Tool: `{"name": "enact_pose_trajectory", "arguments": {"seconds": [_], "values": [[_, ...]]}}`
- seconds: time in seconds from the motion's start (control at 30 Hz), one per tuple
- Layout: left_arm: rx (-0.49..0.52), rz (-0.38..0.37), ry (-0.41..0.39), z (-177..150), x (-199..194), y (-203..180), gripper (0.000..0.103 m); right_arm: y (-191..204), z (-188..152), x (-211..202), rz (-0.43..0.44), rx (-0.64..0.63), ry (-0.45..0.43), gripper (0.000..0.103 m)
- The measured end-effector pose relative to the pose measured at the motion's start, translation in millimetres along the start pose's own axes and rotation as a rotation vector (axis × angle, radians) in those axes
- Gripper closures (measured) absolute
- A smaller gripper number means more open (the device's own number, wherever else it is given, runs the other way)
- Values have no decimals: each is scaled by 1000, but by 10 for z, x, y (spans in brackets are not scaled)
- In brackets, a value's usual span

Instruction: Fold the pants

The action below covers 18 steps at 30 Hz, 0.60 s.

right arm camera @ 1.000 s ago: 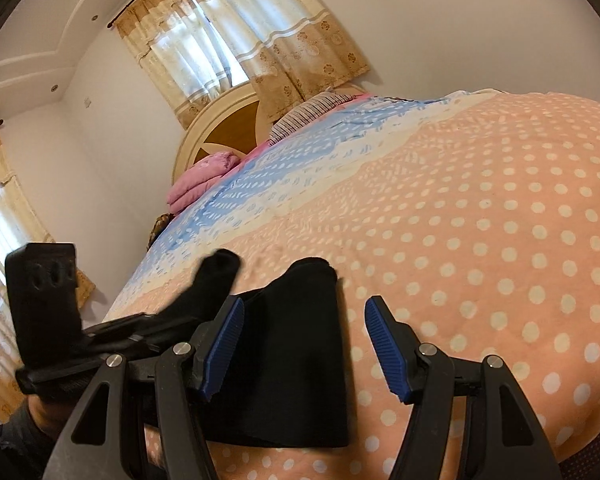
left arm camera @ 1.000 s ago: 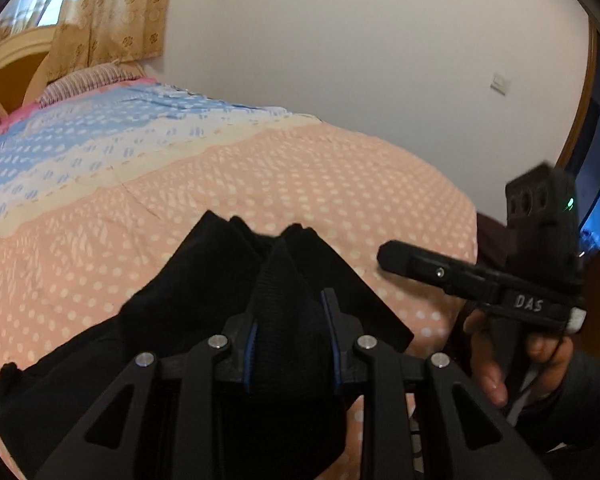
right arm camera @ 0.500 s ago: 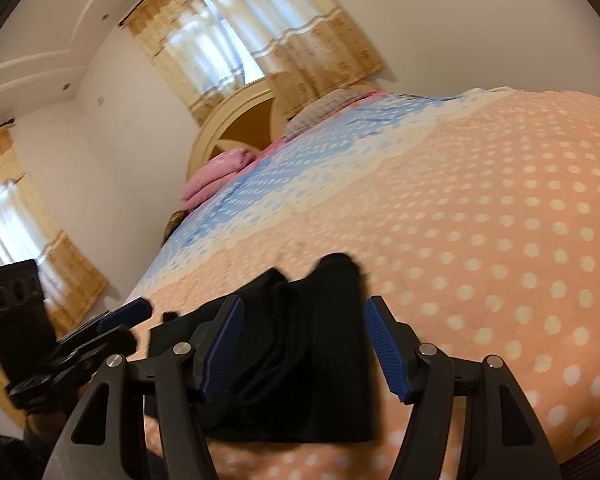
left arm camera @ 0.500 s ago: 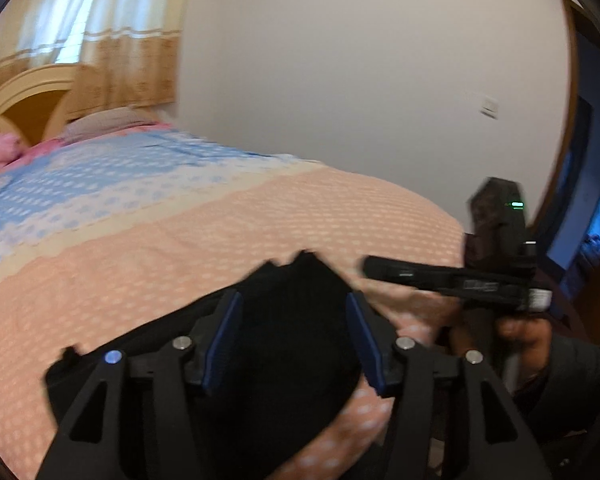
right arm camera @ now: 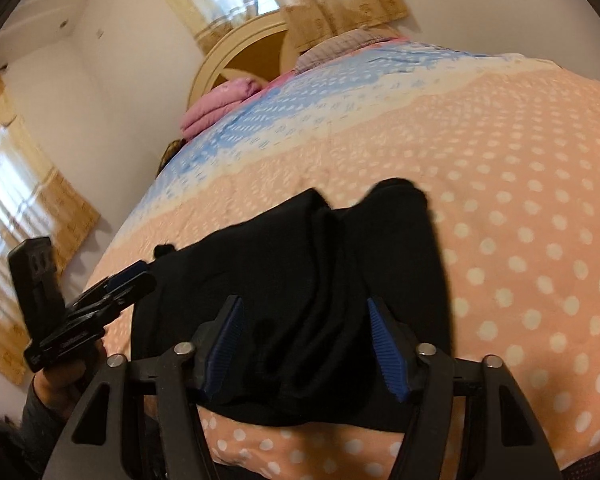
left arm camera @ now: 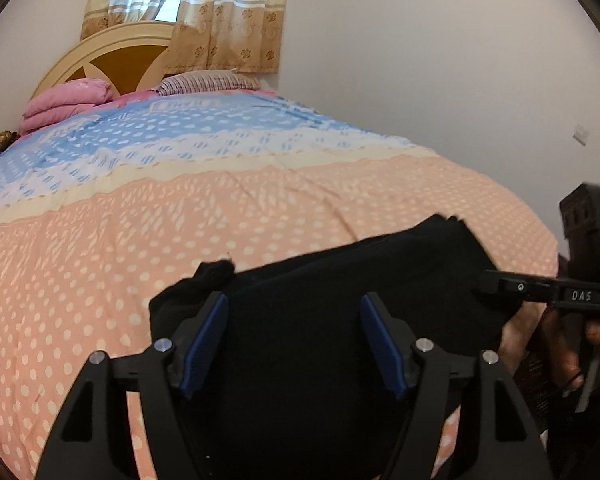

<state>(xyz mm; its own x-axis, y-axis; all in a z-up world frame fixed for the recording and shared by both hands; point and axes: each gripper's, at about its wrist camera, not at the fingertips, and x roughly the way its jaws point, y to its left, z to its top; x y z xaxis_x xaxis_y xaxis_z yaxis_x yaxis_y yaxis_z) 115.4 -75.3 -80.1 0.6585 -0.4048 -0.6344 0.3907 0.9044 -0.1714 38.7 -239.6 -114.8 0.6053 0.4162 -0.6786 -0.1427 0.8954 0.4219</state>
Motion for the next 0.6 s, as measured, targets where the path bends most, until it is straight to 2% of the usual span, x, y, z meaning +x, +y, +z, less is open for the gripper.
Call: {"name": "enact_pose_trajectory", "arguments": {"seconds": [0.03, 0.23, 0.33, 0.37, 0.43, 0.5, 0.6], "values": [[3, 6, 3, -12, 4, 0, 32, 36, -6, -10, -16, -19, -10, 84], [-17, 10, -18, 18, -47, 59, 31, 223, 33, -379, -2, -109, -152, 88], [-19, 29, -23, 15, -44, 69, 23, 190, 31, -516, -43, -112, -202, 88], [-16, 36, -25, 7, -31, 73, 20, 142, 18, -537, -64, -102, -206, 88], [-12, 53, -21, -17, 25, 89, 15, -49, -6, -462, -110, -46, -159, 88], [-14, 73, -2, -54, 103, 125, 14, -214, -48, -386, -139, 2, -124, 88], [-40, 58, 12, -95, 140, 179, 14, -311, -106, -346, -163, 19, -99, 88]]}}
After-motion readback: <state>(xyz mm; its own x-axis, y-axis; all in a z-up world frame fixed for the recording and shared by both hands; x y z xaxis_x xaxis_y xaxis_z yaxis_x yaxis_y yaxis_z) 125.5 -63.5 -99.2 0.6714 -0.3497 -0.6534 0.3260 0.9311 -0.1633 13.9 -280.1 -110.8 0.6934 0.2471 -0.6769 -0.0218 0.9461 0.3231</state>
